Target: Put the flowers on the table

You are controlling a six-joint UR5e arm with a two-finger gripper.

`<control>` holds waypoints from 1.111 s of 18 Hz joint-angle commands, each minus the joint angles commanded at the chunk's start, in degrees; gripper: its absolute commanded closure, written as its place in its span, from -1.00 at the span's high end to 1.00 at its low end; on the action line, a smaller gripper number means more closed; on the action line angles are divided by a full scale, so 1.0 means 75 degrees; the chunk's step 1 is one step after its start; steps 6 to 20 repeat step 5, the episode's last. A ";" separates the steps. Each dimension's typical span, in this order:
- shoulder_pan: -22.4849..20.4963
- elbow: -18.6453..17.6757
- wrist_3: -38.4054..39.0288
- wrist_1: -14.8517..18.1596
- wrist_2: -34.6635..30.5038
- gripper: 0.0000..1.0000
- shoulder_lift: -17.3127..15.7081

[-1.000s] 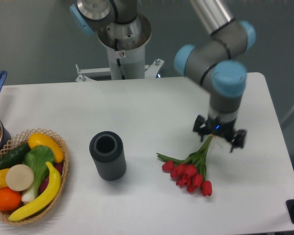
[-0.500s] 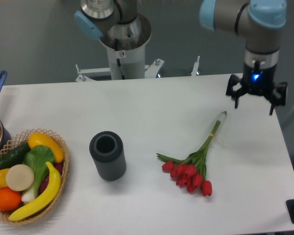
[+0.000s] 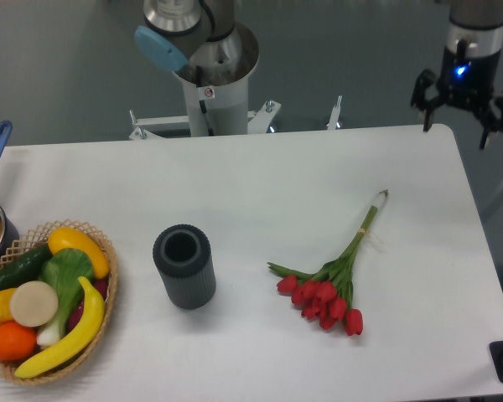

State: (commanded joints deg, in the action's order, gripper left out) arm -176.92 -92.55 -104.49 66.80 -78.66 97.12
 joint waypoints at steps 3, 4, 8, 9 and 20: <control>-0.0176 -0.0035 -0.0317 0.0117 0.0012 1.00 -0.0047; -0.0199 -0.0035 -0.0329 0.0141 0.0012 1.00 -0.0058; -0.0200 -0.0035 -0.0330 0.0141 0.0024 1.00 -0.0059; -0.0200 -0.0035 -0.0330 0.0141 0.0024 1.00 -0.0059; -0.0200 -0.0035 -0.0330 0.0141 0.0024 1.00 -0.0059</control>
